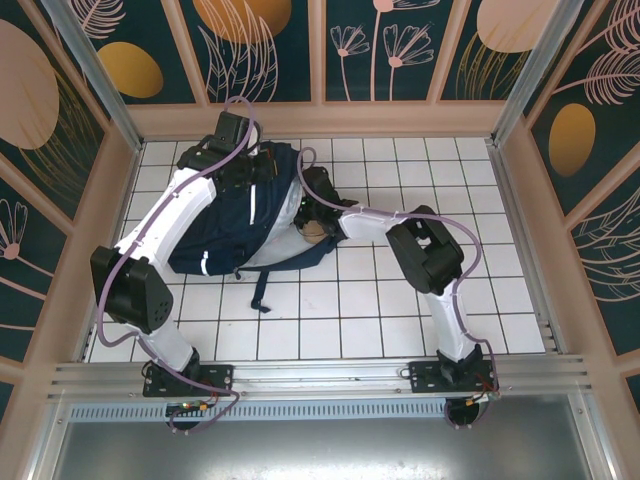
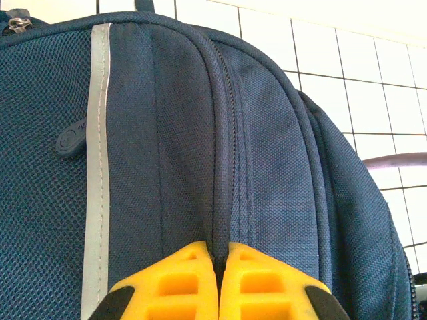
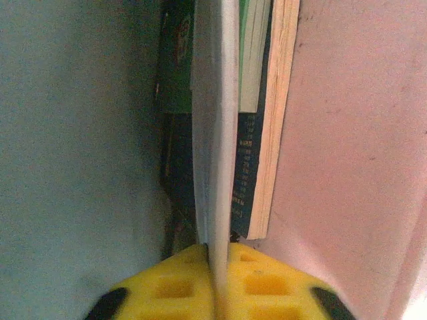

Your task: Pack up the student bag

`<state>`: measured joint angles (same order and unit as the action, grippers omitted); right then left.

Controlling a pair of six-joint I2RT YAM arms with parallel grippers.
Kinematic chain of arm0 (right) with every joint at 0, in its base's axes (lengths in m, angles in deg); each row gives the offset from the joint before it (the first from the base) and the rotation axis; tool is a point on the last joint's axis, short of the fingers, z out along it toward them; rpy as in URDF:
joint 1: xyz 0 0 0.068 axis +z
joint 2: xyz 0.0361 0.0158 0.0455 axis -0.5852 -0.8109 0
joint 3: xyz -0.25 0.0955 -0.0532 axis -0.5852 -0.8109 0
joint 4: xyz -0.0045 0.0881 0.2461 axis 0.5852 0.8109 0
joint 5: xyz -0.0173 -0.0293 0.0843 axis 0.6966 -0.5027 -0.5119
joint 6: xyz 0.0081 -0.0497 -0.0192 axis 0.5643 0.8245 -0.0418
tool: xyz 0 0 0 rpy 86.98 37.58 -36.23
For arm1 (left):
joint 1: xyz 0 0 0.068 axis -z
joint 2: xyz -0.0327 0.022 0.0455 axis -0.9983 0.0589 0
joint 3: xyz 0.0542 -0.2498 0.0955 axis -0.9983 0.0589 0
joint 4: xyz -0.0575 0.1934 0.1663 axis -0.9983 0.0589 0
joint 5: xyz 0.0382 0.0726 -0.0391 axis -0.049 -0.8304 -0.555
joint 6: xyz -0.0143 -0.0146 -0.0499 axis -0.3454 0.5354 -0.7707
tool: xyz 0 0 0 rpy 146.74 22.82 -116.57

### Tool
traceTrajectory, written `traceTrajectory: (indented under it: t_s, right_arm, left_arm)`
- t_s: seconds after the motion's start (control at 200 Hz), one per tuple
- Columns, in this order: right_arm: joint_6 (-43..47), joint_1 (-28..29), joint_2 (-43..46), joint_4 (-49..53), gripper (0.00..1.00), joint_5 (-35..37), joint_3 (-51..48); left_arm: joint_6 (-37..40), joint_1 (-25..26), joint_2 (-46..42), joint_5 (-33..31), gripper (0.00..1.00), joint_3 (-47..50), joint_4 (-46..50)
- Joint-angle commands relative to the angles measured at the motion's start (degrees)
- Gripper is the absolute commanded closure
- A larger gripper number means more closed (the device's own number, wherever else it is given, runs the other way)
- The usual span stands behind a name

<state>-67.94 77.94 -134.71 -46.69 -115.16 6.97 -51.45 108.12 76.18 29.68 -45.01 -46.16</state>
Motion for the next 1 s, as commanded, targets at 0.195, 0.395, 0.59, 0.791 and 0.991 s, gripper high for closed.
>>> traceTrajectory:
  t_s: [0.195, 0.395, 0.59, 0.791, 0.991]
  right_arm:
    - [8.5, 0.4, 6.1, 15.1, 0.37, 6.6, 1.6]
    - [12.2, 0.1, 10.6, 22.2, 0.33, 9.6, -0.2]
    - [13.2, -1.6, 17.9, 25.7, 0.32, 14.6, -7.3]
    - [11.8, -5.0, 27.7, 26.1, 0.31, 20.1, -18.9]
    - [13.4, -5.7, 35.4, 27.7, 0.32, 24.9, -24.2]
  left_arm:
    - [-1.7, -0.5, -4.0, 4.1, 1.0, 1.2, -7.8]
    - [-1.7, -0.6, -4.0, 4.4, 1.0, 2.7, -8.9]
    - [-1.9, -0.7, -3.1, 5.6, 1.0, 5.7, -10.8]
    - [-3.5, -0.6, -1.9, 9.1, 0.63, 9.2, -12.8]
    - [-4.6, -0.7, -4.7, 5.9, 0.44, 11.8, -12.8]
